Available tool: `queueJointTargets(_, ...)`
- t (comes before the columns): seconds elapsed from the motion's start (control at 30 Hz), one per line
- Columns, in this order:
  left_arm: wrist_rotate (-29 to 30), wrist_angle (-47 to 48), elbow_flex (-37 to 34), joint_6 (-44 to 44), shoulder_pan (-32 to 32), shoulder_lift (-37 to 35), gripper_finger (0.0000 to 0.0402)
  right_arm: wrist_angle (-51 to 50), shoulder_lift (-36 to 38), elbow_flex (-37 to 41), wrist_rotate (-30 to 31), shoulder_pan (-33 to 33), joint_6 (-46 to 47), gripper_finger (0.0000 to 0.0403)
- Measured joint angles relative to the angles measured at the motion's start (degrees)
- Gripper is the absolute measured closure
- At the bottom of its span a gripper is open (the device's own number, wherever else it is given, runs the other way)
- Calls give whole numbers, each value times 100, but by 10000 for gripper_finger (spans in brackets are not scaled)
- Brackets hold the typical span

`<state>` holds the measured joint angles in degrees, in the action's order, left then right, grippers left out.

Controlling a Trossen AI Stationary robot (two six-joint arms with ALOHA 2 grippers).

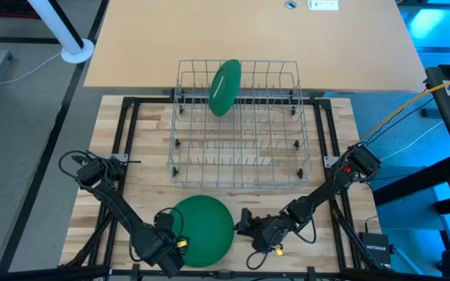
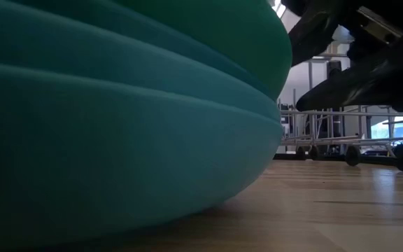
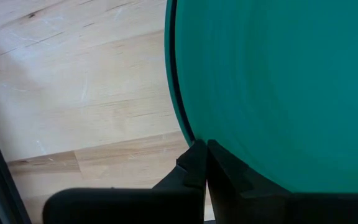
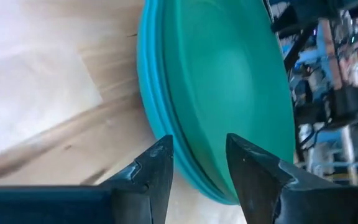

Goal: Sort dishes
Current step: Put the top green plate into the dish rack

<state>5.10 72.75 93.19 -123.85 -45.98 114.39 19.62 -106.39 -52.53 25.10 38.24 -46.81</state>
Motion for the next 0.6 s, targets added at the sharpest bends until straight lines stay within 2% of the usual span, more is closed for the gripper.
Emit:
queueJointTargets(0.3,0,-13,0,0,0,0,401,5,0,0,-205,-126,-1350,249)
queueJointTargets(0.43,0,-20,0,0,0,0,401,2,0,0,-557,-254,-1515,249)
queueJointTargets(0.6,0,-22,0,0,0,0,401,1,0,-1,-673,-430,-1513,249)
